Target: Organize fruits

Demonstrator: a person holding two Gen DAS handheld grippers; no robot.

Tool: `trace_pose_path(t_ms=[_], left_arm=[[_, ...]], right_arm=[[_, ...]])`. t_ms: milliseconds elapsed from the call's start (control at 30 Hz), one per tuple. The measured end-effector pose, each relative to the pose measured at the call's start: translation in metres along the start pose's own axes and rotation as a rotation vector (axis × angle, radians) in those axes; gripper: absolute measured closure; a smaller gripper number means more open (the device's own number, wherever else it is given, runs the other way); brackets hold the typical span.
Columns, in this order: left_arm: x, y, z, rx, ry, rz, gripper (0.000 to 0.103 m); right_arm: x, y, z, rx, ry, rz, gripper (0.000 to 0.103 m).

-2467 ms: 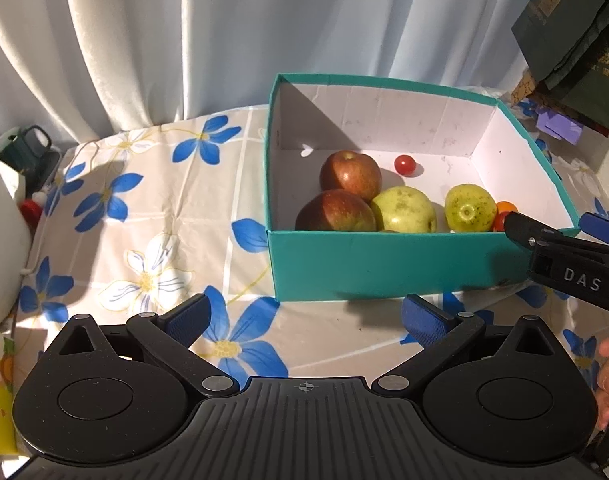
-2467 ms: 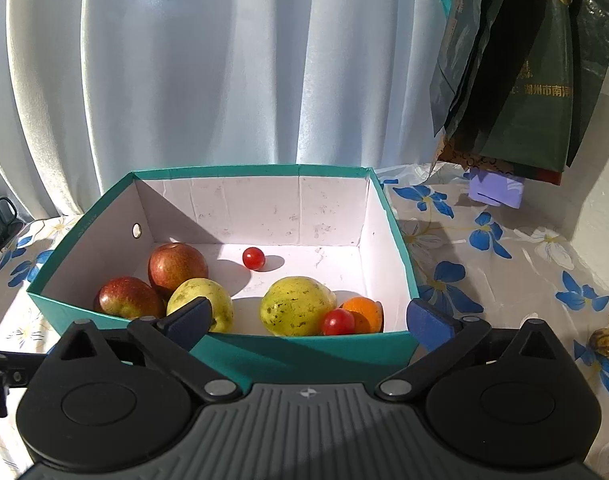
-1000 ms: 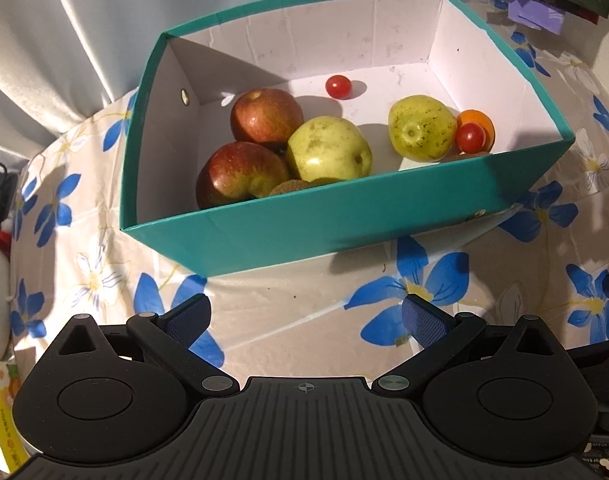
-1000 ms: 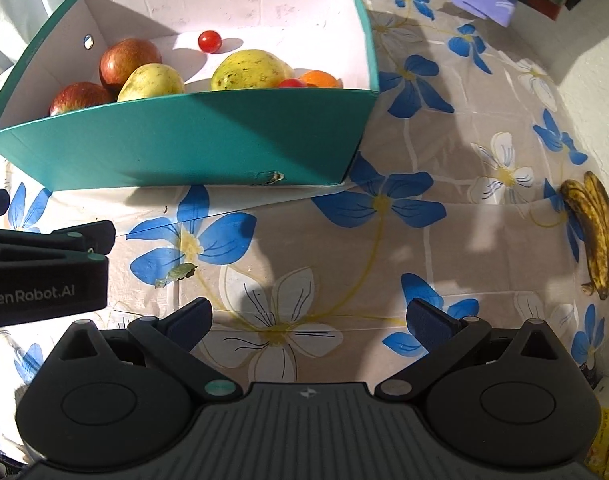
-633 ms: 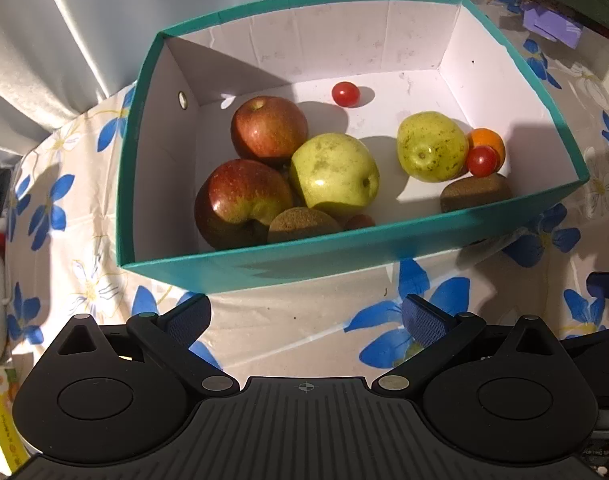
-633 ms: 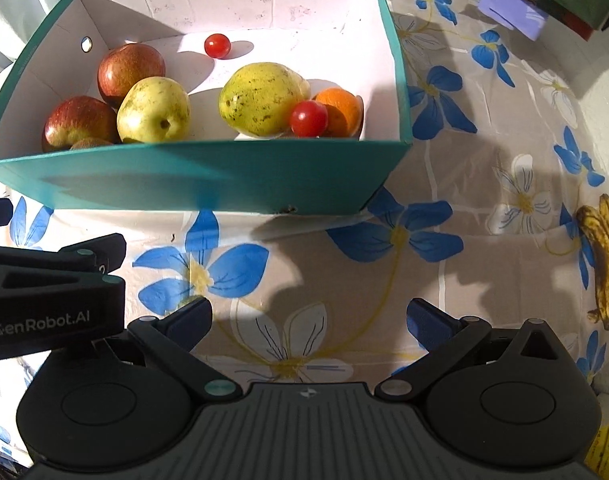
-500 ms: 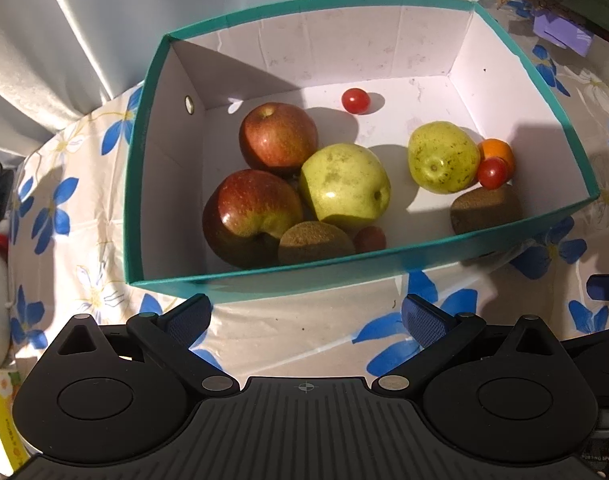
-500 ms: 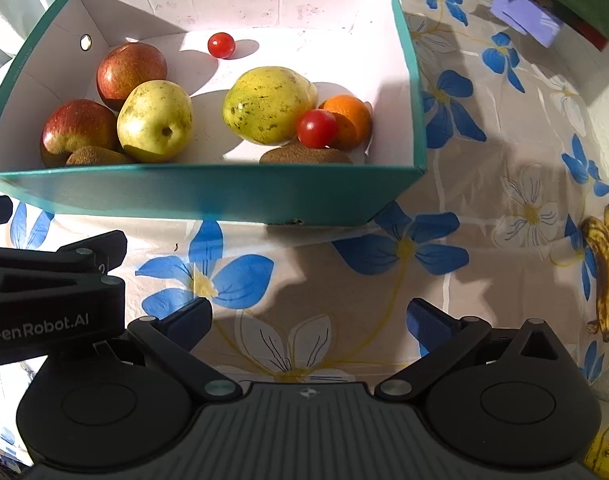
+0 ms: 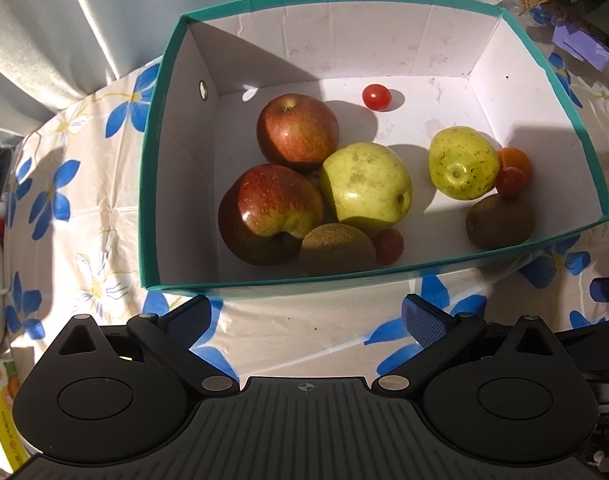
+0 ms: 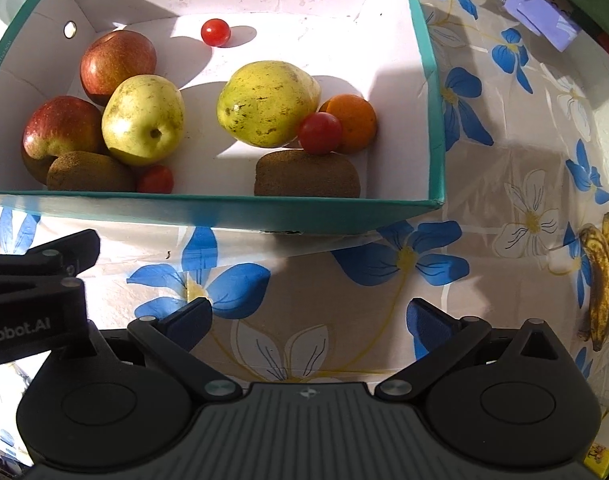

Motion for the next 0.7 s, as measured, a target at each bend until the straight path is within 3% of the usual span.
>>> trace_pose_path(t_ms=[700], left_arm=[[-0.005, -0.001, -0.001, 0.040, -0.016, 0.024, 0.000]], right_arm=[[-0.010, -0.014, 0.008, 0.058, -0.037, -0.044, 0.000]])
Point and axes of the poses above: each gripper's, at about its wrist camera, not at the fingertips, and x roughly the way its jaws point, y to its left, z to its top, the point moved 10 cm from there along x, roughly the way its jaws point, and after that the axes turned 12 degrees about x, right-handed, at the moved point
